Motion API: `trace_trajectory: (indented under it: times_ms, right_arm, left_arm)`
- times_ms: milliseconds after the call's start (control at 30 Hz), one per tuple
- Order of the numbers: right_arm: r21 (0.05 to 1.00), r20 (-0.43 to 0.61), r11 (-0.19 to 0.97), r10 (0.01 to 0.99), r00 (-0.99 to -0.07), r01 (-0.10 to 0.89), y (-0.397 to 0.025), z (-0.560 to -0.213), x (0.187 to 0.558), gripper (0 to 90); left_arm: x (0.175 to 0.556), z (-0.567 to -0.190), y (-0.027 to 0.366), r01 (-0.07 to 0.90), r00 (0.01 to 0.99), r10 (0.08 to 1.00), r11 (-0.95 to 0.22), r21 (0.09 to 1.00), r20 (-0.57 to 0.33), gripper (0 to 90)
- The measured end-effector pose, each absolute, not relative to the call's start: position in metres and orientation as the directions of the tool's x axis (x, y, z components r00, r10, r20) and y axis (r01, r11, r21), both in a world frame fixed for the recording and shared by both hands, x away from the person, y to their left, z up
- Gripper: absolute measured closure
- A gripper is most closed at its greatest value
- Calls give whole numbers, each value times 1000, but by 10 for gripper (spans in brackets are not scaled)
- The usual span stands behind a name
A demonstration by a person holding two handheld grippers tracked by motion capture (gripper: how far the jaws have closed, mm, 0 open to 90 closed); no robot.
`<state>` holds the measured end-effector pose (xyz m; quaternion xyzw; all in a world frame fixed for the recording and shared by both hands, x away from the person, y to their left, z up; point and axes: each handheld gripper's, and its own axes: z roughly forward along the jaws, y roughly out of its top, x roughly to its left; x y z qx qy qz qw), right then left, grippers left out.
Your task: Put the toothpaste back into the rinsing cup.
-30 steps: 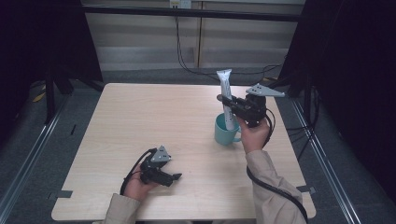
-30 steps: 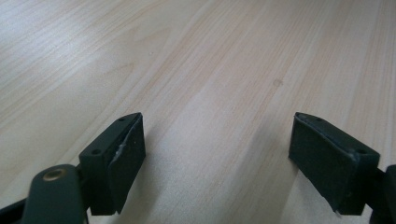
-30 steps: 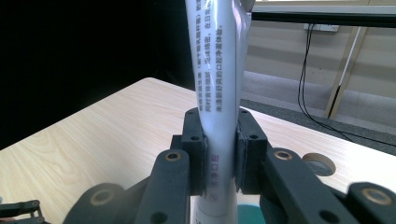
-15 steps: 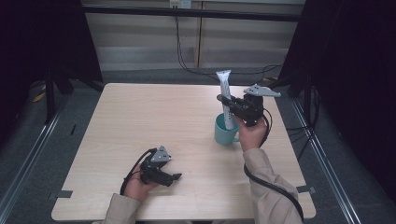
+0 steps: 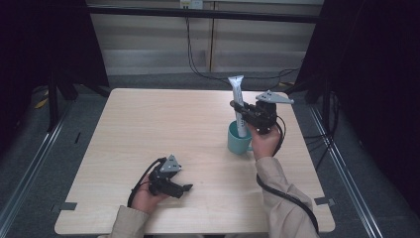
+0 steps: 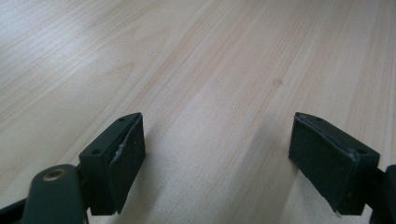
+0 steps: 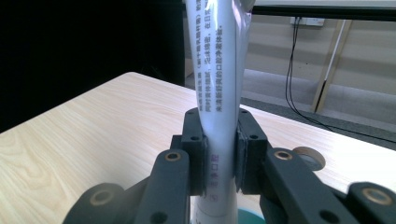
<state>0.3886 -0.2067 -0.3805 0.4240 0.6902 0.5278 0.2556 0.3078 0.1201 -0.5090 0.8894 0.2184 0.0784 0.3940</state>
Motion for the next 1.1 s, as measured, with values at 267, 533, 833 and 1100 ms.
trace_trajectory:
  times_ms: [267, 533, 833, 1100]
  right_arm:
    - [944, 88, 90, 859, -505, 318, -206, -389, 391, 767]
    - [942, 67, 111, 862, -502, 317, -204, -396, 391, 765]
    - [938, 60, 122, 865, -497, 326, -205, -405, 390, 761]
    - [928, 65, 128, 869, -490, 351, -207, -414, 388, 757]
  left_arm:
    - [308, -509, 120, 327, 893, 450, -595, 734, -33, 183]
    - [308, -509, 120, 328, 892, 451, -591, 737, -35, 183]
    - [308, -509, 120, 327, 892, 451, -591, 737, -34, 183]
    - [308, -509, 120, 328, 892, 451, -593, 735, -34, 183]
